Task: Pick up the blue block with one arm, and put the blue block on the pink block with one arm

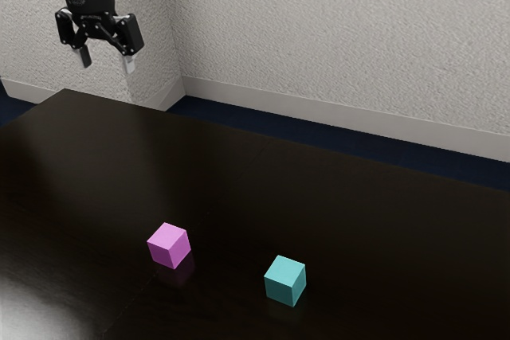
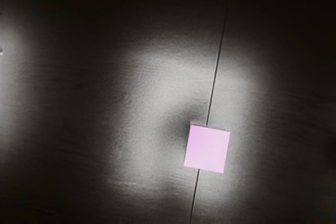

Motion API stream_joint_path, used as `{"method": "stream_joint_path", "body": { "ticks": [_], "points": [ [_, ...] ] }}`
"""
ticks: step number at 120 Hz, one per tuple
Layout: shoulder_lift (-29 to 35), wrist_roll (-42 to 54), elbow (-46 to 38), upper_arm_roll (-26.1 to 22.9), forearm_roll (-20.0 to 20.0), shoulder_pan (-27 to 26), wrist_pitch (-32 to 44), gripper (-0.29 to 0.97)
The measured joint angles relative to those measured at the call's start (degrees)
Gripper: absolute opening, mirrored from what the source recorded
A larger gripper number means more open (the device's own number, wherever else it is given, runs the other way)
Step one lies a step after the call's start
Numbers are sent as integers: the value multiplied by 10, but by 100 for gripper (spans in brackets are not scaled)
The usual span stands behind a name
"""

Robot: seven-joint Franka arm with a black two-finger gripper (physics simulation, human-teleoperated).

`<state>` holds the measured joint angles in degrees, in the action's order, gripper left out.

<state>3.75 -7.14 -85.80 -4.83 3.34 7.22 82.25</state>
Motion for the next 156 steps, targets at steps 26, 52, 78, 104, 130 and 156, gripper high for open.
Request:
{"method": "stream_joint_path", "body": {
  "ticks": [26,52,78,104,130,156],
  "points": [
    [0,-6,14,-1,1,1,-5,68],
    [-14,-5,176,-33,-10,-6,-76,68],
    [-65,-4,180,-68,-12,-37,-88,68],
    [-13,-3,18,-108,-15,-19,-28,68],
    [16,0,-243,-177,-24,-44,148,68],
    [-2,1,-309,-192,-62,-44,275,68]
  ]
}}
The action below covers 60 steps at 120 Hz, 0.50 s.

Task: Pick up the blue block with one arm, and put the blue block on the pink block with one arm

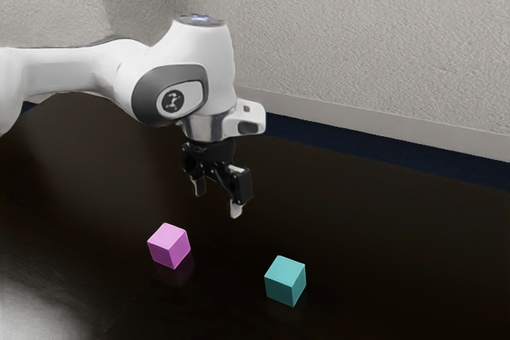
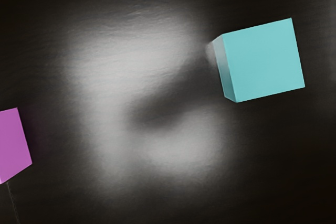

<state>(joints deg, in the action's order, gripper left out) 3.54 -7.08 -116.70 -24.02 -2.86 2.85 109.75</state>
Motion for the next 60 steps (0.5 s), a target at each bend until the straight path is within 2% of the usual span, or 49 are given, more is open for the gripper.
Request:
{"method": "stream_joint_path", "body": {
  "ticks": [18,43,60],
  "points": [
    [-30,-9,-11,-7,-22,-1,51,68],
    [-40,-21,-26,-40,-33,26,87,68],
    [-69,-27,-24,-42,-33,8,102,68]
  ]
}}
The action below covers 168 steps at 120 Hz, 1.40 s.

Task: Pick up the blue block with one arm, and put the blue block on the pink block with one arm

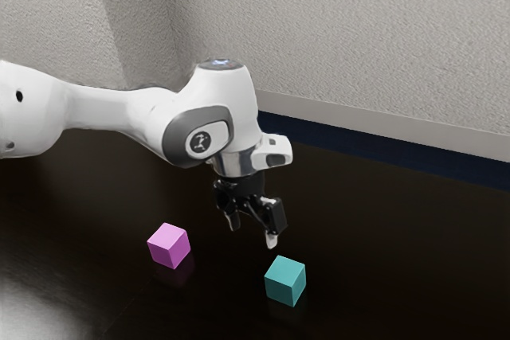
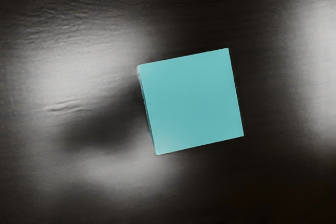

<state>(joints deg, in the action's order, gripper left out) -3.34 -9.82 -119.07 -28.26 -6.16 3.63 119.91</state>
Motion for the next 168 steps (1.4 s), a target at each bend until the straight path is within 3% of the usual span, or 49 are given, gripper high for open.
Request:
{"method": "stream_joint_path", "body": {
  "ticks": [20,112,168],
  "points": [
    [-31,-6,2,1,2,-78,18,68],
    [-81,-19,14,44,35,-68,42,68],
    [-145,-19,50,66,46,-98,73,68]
  ]
}}
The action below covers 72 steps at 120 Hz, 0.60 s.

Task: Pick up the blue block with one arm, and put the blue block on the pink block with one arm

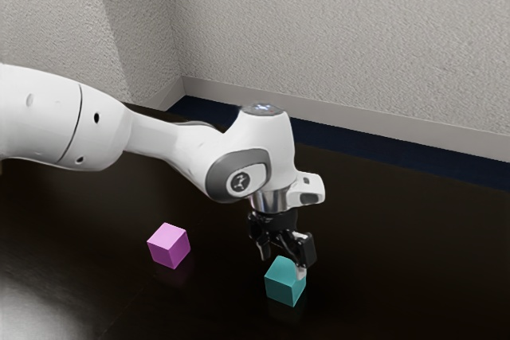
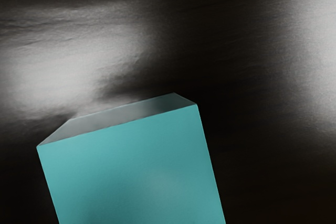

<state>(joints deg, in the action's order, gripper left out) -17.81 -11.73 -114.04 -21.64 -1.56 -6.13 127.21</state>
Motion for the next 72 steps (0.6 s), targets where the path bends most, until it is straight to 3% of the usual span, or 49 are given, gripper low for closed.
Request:
{"method": "stream_joint_path", "body": {
  "ticks": [30,46,72],
  "points": [
    [-20,0,1,0,5,0,10,68],
    [-36,-1,3,50,5,-38,16,68],
    [-47,0,18,58,5,-47,23,68]
  ]
}}
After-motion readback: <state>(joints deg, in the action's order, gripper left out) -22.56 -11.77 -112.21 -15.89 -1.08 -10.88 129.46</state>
